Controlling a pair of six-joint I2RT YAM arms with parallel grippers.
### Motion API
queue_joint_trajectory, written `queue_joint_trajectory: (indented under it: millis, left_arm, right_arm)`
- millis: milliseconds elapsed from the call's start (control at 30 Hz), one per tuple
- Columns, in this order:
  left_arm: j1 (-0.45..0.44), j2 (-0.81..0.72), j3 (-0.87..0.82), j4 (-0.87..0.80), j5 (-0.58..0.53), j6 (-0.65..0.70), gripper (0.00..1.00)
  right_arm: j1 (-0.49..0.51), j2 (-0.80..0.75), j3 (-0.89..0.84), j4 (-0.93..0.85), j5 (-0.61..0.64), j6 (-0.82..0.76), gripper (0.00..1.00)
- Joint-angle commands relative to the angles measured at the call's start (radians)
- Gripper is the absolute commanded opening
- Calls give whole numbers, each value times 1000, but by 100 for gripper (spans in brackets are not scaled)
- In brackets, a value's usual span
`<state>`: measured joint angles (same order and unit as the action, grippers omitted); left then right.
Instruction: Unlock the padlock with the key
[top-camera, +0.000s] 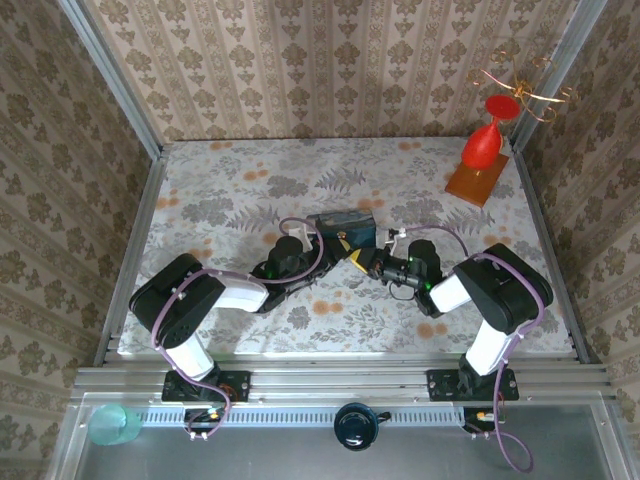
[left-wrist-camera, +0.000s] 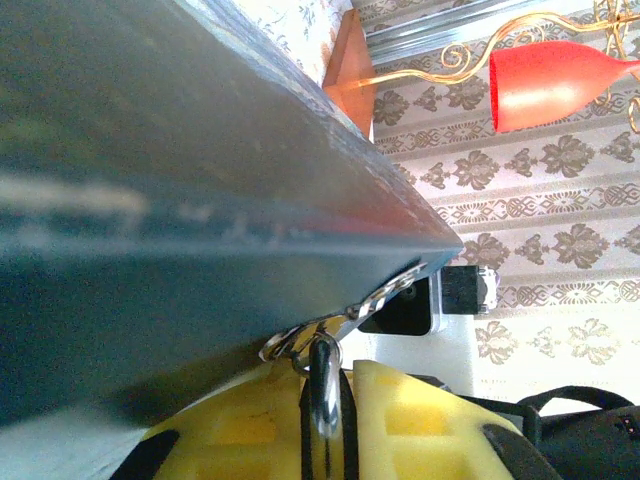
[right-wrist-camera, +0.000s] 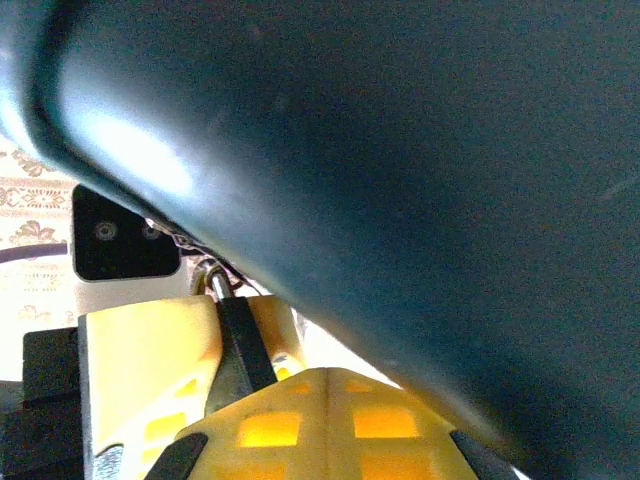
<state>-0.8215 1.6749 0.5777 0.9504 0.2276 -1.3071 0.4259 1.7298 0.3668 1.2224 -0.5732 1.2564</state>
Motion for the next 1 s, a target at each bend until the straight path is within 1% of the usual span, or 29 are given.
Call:
queue_joint_trajectory:
  millis: [0,33,100,133,267,333,400,467,533,600,700,867,967]
  left_arm:
    - [-2,-34,47,44,31,50,0]
    - [11,-40,48,3,30,72,0]
    - [41,-42,45,-47,32,118,0]
    - [53,-41,45,-68,35,134,0]
    - [81,-8,58,-124,47,183,0]
    - [83,19,70,-135,50,200,0]
    - [82,51,89,-161,51,223,0]
    - [85,78,105,-193,47,245,0]
    - [89,106,111,-192,49,255,0]
    - [96,131,115,-196,56,261,0]
    - [100,146,108,-201,58,272,0]
    - [105,148,89,-226,55,300,1]
    - [109,142,62,-218,56,305,5]
  right_arm:
    - [-5,-43,-26,-66,65,-55,0]
    - [-8,-82,-18,-154,70,-95,1]
    - [-7,-174,13,-398,93,-200,10]
    - [-4,-218,22,-486,112,-253,14]
    - [-1,-379,60,-802,175,-424,30]
    - [0,-411,80,-927,201,-472,34]
    - [14,-417,96,-1000,221,-494,35]
    - [48,-411,110,-1033,246,-505,35]
    - [94,-397,139,-1083,293,-516,36]
    - [142,-381,179,-1147,370,-545,36]
    - [180,-345,248,-1254,456,-592,37]
    - [225,-241,337,-1346,507,-659,40]
    - [248,-195,377,-1378,528,-675,39]
